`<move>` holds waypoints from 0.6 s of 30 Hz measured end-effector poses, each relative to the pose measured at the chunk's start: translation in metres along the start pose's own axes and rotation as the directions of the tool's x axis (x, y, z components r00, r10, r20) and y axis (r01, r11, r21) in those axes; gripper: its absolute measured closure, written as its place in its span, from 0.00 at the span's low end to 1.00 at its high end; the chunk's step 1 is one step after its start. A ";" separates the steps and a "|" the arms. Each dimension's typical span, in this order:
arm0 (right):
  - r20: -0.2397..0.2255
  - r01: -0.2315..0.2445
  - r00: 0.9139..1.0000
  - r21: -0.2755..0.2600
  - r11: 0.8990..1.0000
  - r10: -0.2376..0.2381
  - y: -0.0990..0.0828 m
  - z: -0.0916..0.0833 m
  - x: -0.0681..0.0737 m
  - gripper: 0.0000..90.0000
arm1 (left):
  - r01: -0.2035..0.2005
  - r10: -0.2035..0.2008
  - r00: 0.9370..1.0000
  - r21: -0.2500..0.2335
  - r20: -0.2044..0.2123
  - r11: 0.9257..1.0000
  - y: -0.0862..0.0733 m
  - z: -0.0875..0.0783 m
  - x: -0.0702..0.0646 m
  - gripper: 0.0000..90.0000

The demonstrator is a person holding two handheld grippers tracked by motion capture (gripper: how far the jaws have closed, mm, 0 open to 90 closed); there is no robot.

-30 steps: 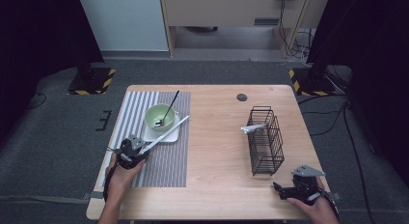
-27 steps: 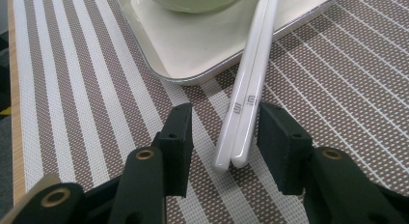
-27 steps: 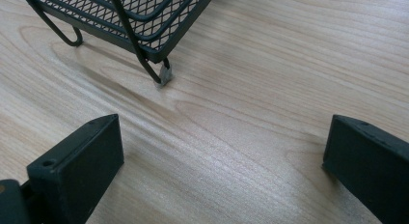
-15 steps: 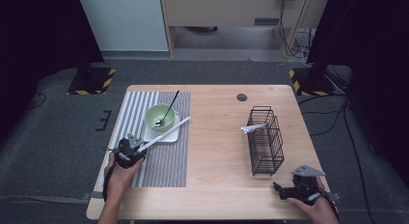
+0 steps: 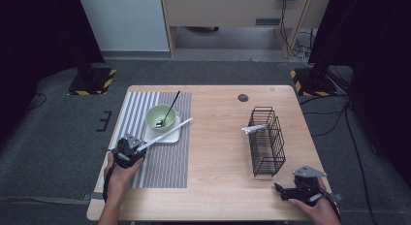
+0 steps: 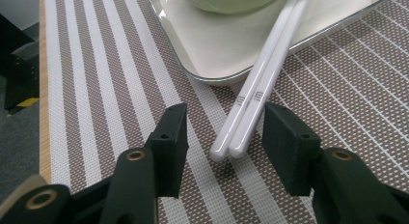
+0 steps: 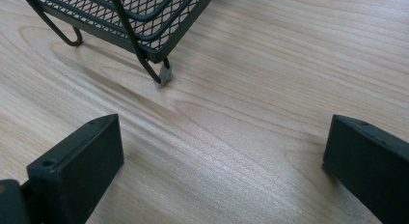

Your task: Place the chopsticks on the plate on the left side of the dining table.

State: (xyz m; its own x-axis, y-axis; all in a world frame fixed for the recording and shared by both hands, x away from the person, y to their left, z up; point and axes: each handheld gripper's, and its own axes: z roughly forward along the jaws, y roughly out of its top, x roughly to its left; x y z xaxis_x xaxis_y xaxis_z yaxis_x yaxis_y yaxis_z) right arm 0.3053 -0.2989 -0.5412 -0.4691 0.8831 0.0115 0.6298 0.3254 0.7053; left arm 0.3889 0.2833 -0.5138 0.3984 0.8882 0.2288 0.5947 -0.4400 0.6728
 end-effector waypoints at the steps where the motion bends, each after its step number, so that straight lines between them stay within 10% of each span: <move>1: 0.000 0.000 1.000 0.000 1.000 0.000 0.000 0.000 0.000 0.01 | 0.000 0.000 1.000 0.000 -0.001 1.000 0.000 0.000 0.000 0.55; 18: 0.000 0.000 1.000 0.000 1.000 0.000 0.000 0.000 0.000 0.01 | 0.013 -0.013 1.000 0.014 -0.026 1.000 -0.003 0.004 0.008 0.56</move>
State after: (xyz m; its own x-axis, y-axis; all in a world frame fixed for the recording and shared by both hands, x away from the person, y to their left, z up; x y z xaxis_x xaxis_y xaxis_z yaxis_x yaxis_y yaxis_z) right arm 0.3053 -0.2989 -0.5412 -0.4691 0.8831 0.0117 0.6300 0.3253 0.7052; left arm 0.3937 0.2914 -0.5167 0.3721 0.8971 0.2385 0.6101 -0.4300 0.6655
